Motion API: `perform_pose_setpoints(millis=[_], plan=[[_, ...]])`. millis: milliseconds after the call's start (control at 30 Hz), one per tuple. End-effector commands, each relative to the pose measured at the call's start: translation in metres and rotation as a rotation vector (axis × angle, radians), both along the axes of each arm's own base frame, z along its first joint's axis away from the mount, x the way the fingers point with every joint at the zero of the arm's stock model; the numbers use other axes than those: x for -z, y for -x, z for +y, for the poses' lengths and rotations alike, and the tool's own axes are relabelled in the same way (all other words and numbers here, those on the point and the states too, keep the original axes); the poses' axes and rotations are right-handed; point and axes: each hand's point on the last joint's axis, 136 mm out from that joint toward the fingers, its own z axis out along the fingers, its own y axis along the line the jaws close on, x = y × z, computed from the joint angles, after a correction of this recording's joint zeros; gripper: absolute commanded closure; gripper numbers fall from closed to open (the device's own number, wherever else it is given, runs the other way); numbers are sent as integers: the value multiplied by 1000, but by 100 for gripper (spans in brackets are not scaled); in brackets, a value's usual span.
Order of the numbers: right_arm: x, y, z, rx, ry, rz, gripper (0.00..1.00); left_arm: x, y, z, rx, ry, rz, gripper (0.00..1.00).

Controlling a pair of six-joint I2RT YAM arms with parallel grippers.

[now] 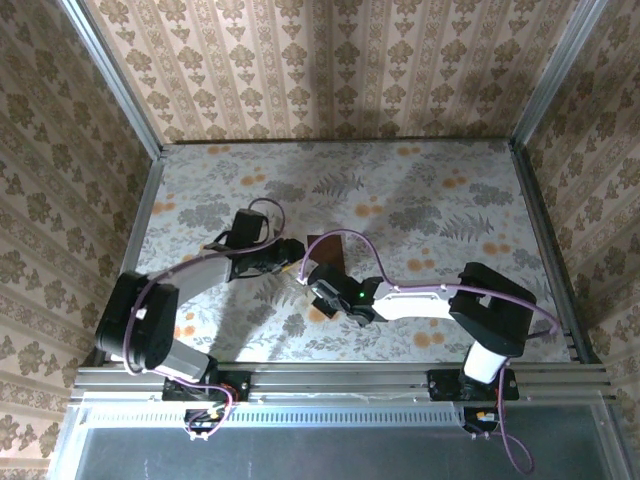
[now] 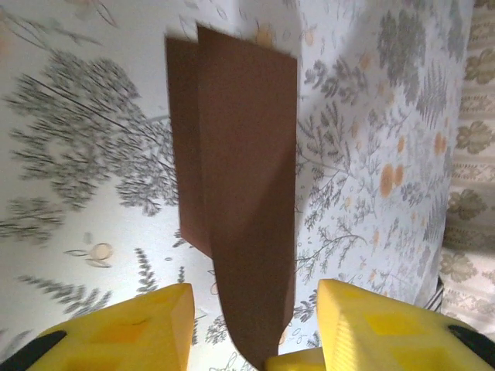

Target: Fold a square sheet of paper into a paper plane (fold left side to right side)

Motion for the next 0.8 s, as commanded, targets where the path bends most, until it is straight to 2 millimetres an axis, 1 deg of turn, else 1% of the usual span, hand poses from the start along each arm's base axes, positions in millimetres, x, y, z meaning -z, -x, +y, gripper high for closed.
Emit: perform_pose_setpoints(millis=[0,67,133,233,300,333,500,567,600,667,700,767], plan=[[-6,9,1,-2,-91,76,100,-8,-3,21,2,-46,-28,52],[-8,9,1,-6,-136,113,100,-16,-8,24,5,-33,-55,53],[-10,11,2,-15,-182,157,100,-24,-13,22,26,-23,-85,56],[-11,12,1,-17,-247,215,100,-29,-21,11,75,-2,-99,64],[-11,10,-1,-5,-291,255,100,-26,-27,2,104,-7,-96,70],[-12,9,-2,-1,-311,270,100,-26,-25,-6,137,14,-85,72],[-12,9,-2,-2,-377,338,100,-10,-30,-38,231,13,-45,80],[-11,9,-2,0,-380,352,100,-4,-33,-47,258,6,-35,82],[-10,9,-3,1,-381,359,100,-1,-37,-48,262,-2,-35,82],[-8,9,-2,-2,-384,374,100,8,-34,-62,308,-23,-25,83],[-8,9,-1,-2,-387,380,100,11,-36,-64,318,-31,-27,84],[-6,9,-1,-1,-390,393,100,23,-39,-66,327,-68,-16,86]])
